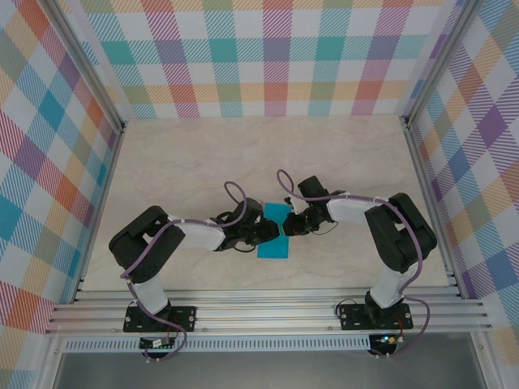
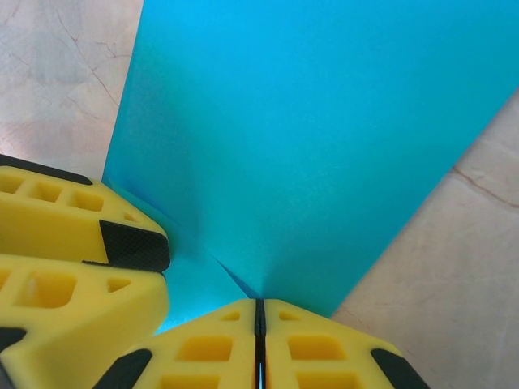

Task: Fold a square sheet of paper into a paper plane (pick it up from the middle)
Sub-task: Fold the triangle a second time at the center of the table.

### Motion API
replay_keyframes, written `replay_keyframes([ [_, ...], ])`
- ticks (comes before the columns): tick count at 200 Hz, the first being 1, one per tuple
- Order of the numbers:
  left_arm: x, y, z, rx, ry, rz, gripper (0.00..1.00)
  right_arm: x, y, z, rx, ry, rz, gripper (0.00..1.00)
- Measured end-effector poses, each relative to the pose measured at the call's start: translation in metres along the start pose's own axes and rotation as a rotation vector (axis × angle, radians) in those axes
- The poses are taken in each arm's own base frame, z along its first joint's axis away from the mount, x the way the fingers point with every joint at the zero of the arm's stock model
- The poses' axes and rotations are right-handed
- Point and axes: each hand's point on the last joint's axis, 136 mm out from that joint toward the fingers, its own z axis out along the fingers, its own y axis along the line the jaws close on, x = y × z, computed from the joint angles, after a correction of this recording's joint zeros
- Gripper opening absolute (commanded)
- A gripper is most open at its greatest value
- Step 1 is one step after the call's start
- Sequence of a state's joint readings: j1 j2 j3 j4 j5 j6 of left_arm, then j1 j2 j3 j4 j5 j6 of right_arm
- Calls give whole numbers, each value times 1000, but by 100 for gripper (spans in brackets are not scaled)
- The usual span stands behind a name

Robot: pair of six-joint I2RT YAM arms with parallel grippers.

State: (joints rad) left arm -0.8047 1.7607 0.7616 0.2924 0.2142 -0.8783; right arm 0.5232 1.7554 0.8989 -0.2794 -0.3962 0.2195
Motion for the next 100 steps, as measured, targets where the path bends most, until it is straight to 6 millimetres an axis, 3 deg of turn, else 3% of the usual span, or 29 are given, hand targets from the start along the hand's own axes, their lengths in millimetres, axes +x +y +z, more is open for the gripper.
replay_keyframes([
  [35, 0, 0, 0, -1, -1, 0, 27, -1, 2, -1, -10, -3, 5, 25],
  [57, 0, 0, 0, 0, -3, 0, 27, -6, 6, -14, 0, -37, 12, 31],
  [74, 0, 0, 0, 1, -6, 1, 27, -13, 16, -32, -5, -94, 1, 30],
  [100, 0, 0, 0, 1, -6, 2, 27, -12, 34, -55, -58, -158, -1, 17],
])
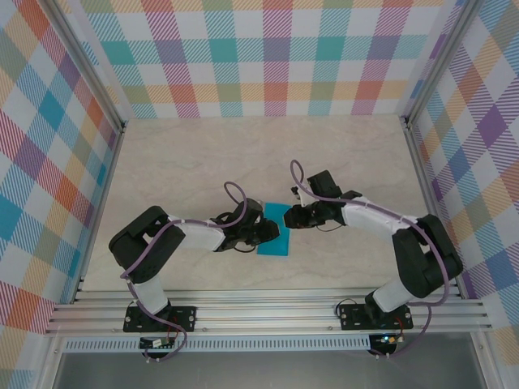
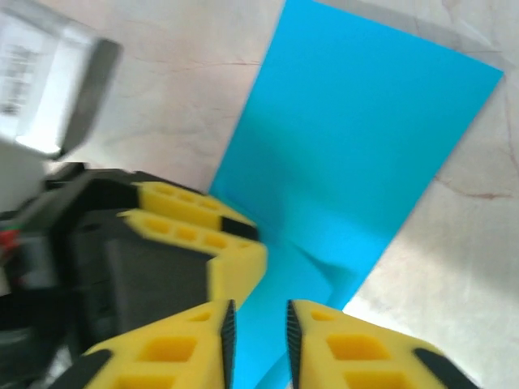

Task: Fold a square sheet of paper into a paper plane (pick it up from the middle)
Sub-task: Fold the triangle a second time at the center of the table.

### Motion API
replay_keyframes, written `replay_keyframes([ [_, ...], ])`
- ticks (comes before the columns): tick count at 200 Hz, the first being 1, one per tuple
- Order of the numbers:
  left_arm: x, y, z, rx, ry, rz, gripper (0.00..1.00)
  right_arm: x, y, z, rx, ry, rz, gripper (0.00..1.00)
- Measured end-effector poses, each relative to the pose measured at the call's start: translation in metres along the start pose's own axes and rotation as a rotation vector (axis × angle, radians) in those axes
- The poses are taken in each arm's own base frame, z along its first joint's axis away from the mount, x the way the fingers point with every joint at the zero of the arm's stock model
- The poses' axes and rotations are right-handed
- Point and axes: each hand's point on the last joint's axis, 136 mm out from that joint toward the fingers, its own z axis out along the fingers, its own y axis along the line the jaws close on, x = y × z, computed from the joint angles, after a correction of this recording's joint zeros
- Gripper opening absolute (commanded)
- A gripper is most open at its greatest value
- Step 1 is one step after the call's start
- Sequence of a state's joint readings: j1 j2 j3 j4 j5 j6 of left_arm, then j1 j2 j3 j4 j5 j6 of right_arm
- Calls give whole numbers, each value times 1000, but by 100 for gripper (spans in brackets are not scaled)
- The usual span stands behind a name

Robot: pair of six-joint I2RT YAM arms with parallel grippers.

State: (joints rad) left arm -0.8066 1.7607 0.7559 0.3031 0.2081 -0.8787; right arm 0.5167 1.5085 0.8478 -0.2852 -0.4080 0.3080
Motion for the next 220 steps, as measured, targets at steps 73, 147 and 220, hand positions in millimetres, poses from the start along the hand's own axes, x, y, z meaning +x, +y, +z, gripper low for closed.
replay_keyframes([
  [73, 0, 0, 0, 1, 0, 1, 27, 41, 20, 3, -149, 103, 130, 12],
  [147, 0, -1, 0, 3, -1, 1, 27, 54, 14, 26, -135, 199, 214, 12],
  [220, 0, -1, 0, 2, -1, 2, 27, 54, 12, 35, -122, 240, 243, 14],
])
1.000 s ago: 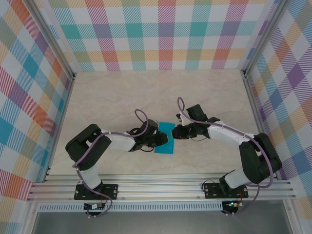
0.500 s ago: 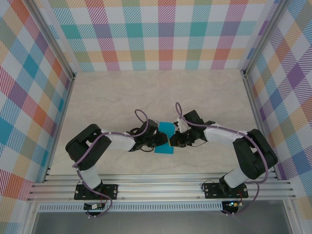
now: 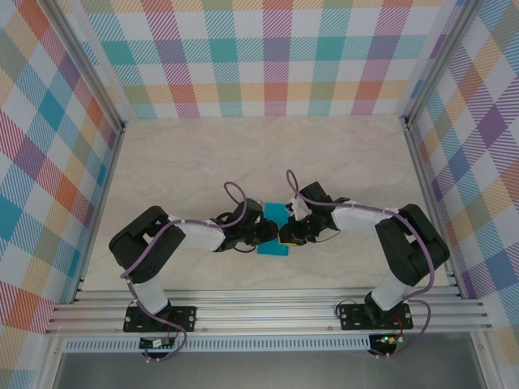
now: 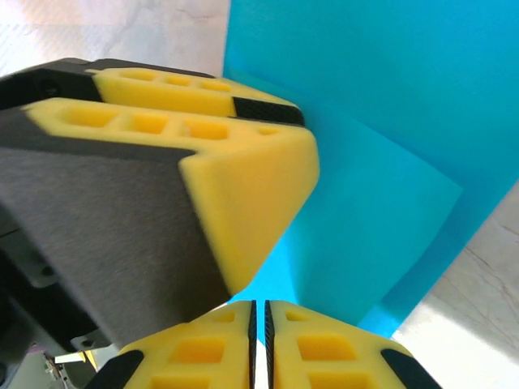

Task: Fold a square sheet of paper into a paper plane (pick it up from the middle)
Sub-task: Fold the triangle a second time at the center of the table.

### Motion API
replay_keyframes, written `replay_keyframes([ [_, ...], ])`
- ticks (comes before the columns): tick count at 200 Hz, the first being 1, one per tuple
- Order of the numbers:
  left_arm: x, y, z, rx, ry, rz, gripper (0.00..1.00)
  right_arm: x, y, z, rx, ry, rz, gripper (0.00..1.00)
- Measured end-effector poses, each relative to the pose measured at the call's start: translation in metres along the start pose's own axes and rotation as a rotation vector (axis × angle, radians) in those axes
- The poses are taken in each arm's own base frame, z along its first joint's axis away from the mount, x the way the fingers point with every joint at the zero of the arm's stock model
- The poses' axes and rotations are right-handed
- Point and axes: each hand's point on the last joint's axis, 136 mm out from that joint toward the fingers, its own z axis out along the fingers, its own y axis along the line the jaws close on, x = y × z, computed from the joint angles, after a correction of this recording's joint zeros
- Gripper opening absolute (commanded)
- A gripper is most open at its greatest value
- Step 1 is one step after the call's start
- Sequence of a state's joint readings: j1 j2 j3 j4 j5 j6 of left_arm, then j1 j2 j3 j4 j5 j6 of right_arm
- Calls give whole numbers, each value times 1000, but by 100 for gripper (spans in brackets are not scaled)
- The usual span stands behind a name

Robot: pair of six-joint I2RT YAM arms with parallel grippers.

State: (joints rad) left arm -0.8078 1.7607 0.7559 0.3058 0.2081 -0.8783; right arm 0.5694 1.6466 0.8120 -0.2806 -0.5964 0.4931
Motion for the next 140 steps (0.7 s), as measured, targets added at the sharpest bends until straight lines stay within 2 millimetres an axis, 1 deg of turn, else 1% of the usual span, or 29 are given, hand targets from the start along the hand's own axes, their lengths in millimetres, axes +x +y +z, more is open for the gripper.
replay_keyframes([
  [54, 0, 0, 0, 0, 0, 0, 27, 6, -13, 7, 36, 38, 40, 15],
  [96, 0, 0, 0, 0, 0, 0, 26, 7, -18, 8, 57, 39, 45, 16],
  [140, 0, 0, 0, 0, 0, 1, 26, 9, -29, 14, 87, 52, 63, 16],
])
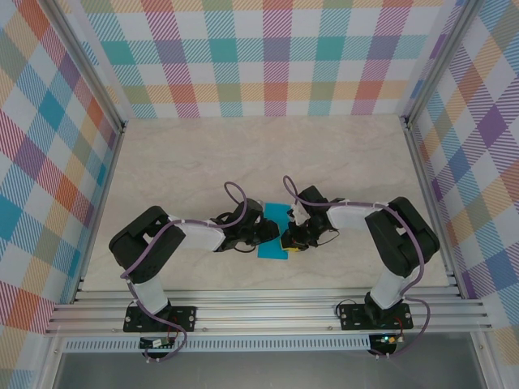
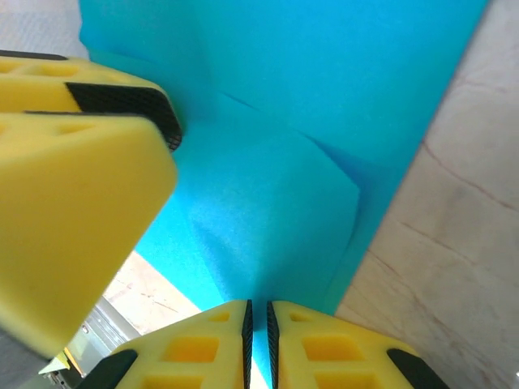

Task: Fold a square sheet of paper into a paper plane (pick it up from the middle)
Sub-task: Fold the triangle a second time at the center of the table.

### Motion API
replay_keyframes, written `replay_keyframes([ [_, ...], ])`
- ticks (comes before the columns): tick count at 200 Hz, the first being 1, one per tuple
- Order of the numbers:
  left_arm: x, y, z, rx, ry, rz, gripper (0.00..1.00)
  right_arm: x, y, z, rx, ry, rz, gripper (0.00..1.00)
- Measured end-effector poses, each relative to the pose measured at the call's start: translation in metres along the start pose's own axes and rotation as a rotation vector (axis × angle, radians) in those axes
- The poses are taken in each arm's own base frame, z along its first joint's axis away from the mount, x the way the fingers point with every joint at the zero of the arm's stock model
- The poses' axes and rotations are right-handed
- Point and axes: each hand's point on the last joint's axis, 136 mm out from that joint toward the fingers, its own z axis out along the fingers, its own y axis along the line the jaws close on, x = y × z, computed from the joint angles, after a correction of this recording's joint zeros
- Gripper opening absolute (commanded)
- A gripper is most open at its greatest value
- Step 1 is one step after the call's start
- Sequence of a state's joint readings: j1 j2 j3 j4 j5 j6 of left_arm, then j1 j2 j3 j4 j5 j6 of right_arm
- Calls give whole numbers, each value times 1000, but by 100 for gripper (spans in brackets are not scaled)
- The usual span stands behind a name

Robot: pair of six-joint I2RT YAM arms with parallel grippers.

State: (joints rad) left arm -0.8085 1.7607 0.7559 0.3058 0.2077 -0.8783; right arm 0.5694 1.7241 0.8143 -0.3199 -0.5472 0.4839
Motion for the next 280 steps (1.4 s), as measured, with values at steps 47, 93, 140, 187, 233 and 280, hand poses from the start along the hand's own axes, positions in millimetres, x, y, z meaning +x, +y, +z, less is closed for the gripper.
replay_keyframes([
  [47, 0, 0, 0, 0, 0, 0, 26, 0, -2, 0, 13, -2, -2, 15],
  [93, 0, 0, 0, 1, 0, 1, 26, 4, 5, -12, 15, -18, -13, 16],
  [140, 0, 0, 0, 0, 1, 1, 26, 6, 28, -24, -32, -47, -62, 16],
  [187, 0, 0, 0, 0, 1, 0, 26, 13, 21, -8, -9, 1, -35, 15],
  [233, 0, 0, 0, 0, 1, 0, 26, 14, 3, 2, 45, 23, 0, 15],
  [280, 1, 0, 0, 0, 2, 1, 26, 17, 1, 4, 34, 17, 2, 17],
])
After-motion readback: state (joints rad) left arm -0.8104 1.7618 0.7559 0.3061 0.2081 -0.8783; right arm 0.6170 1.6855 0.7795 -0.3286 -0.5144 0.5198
